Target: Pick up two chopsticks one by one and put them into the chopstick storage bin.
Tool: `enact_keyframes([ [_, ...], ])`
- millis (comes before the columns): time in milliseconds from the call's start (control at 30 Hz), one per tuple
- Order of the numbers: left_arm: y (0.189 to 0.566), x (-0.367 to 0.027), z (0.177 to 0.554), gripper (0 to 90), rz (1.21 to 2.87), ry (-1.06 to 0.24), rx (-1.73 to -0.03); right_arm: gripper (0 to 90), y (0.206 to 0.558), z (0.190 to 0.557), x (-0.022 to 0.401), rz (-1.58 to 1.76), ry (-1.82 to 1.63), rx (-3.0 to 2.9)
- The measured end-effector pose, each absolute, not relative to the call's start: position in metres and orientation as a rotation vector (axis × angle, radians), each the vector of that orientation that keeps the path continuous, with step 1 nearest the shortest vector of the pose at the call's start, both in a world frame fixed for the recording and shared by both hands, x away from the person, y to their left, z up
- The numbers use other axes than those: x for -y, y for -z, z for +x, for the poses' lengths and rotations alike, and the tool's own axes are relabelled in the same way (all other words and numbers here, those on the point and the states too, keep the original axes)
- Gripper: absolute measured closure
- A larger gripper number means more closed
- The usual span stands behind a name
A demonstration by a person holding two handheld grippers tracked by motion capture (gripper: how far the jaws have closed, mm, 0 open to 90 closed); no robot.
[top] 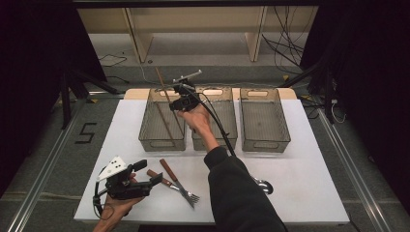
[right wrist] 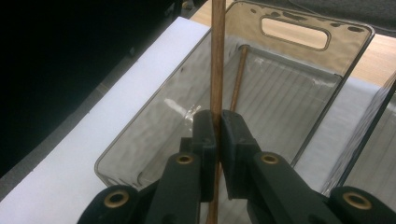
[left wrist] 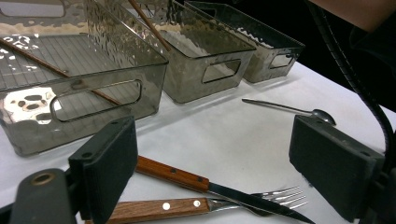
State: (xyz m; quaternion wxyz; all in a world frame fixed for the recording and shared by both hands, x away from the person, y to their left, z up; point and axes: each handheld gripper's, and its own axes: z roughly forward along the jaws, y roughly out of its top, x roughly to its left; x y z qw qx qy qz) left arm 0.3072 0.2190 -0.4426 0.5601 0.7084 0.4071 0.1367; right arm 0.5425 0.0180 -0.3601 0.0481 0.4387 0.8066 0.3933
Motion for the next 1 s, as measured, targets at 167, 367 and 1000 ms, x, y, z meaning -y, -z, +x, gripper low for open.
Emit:
enact_keyframes([
  [167, 0.443, -0.218, 0.307, 14.9, 1.669, -0.324, -0.958, 85.4, 0.364, 0.544, -0.020, 1.349, -1.185, -2.463],
  [367, 0.442, -0.219, 0.307, 14.9, 1.669, -0.324, -0.956, 85.4, 0.370, 0.547, -0.024, 1.361, -1.174, -2.464],
  [1000, 0.442, -0.219, 0.307, 14.9, 1.668, -0.322, -0.956, 84.9, 0.385, 0.547, -0.032, 1.392, -1.111, -2.487],
])
